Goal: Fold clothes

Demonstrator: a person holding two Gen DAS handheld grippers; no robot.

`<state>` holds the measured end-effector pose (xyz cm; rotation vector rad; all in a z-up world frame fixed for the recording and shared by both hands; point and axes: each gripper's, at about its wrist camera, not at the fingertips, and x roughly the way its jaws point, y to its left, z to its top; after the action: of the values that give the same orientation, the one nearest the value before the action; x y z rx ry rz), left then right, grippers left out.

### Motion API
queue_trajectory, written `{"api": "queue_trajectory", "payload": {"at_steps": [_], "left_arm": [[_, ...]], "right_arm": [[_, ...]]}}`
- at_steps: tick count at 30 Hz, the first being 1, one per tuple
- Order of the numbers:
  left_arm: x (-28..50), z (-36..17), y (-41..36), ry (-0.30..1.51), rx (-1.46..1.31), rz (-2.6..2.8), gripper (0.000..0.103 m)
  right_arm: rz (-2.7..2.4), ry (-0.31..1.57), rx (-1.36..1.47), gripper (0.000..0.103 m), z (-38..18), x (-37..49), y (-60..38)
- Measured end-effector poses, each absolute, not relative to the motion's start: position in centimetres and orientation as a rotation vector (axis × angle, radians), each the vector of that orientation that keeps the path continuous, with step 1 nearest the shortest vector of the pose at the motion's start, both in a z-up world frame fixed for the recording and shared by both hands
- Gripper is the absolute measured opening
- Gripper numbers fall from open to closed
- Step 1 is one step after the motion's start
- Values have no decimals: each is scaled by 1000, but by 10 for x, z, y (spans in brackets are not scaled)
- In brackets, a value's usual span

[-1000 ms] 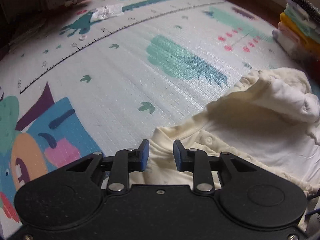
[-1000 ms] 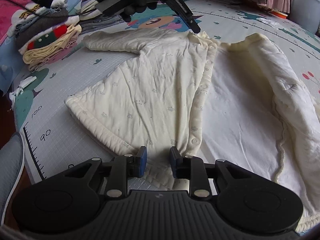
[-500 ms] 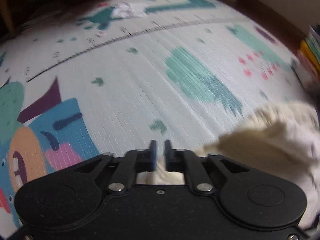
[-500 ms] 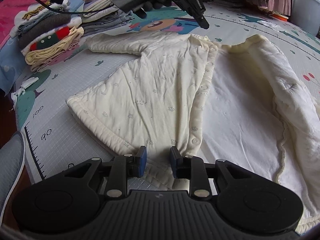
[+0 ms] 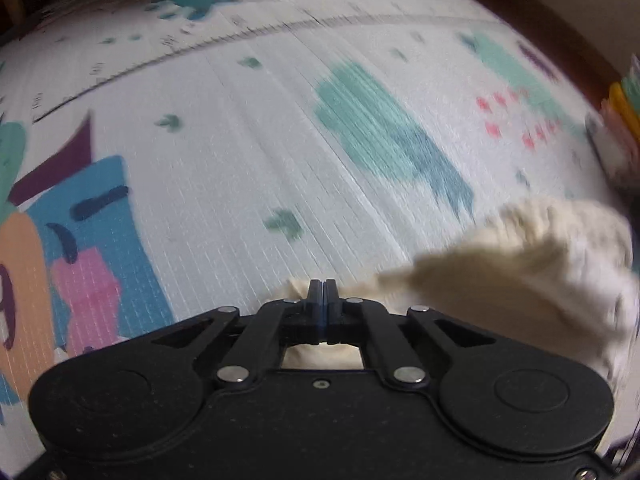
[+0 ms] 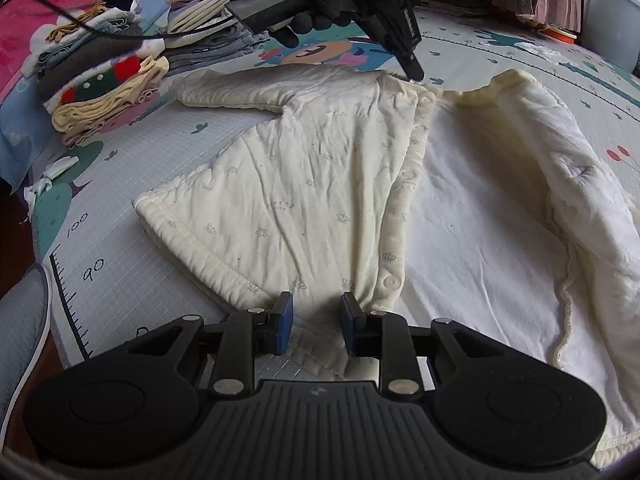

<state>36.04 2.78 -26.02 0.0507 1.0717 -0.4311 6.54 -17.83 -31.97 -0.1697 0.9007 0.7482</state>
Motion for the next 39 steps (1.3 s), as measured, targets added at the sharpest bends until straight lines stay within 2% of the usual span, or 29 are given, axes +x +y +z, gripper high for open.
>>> {"api": "queue_trajectory", "payload": {"at_steps": [2, 4, 5, 6, 7, 8, 10, 14, 17, 20, 21, 28, 32, 34, 35, 36, 39], "left_arm": [[364, -255, 39, 1051, -22, -427, 0], [364, -251, 31, 1065, 102, -468, 0], [363, -248, 29, 1068, 124, -517, 13], [362, -245, 27, 1071, 148, -559, 41], [361, -245, 24, 1074, 192, -563, 48], [360, -245, 22, 1069, 231, -535, 44], [364, -251, 25, 1103, 186, -481, 44], [362, -260, 10, 1132, 203, -406, 27], [365, -264, 4, 1145, 210, -302, 26], [366, -267, 2, 1163, 193, -299, 1], [365, -265, 2, 1153, 182, -296, 1], [380, -259, 51, 1134, -178, -198, 0], [376, -263, 49, 1116, -165, -246, 0], [375, -257, 47, 1089, -132, -268, 7], [374, -251, 47, 1069, -110, -273, 17], [373, -245, 47, 1051, -90, -289, 21], [362, -231, 37, 1045, 38, -412, 21]], "right_arm": [[748, 898, -166, 28, -320, 65, -179], [748, 896, -167, 28, -320, 65, -179], [748, 895, -168, 28, -320, 65, -179], [749, 894, -167, 28, -320, 65, -179], [750, 893, -164, 28, -321, 65, -179], [750, 890, -163, 28, -321, 65, -180], [750, 886, -167, 28, -321, 64, -179], [750, 884, -166, 28, -321, 64, -180], [750, 882, -165, 28, -322, 64, -180], [749, 881, -165, 28, -322, 64, -180], [749, 881, -164, 28, -322, 64, -180], [749, 877, -156, 28, -323, 62, -181], [747, 875, -155, 28, -323, 62, -180], [746, 876, -155, 28, -323, 62, -180], [746, 876, -155, 28, -323, 62, -180], [746, 876, -155, 28, -323, 62, -180], [747, 877, -152, 28, -323, 63, -181]]}}
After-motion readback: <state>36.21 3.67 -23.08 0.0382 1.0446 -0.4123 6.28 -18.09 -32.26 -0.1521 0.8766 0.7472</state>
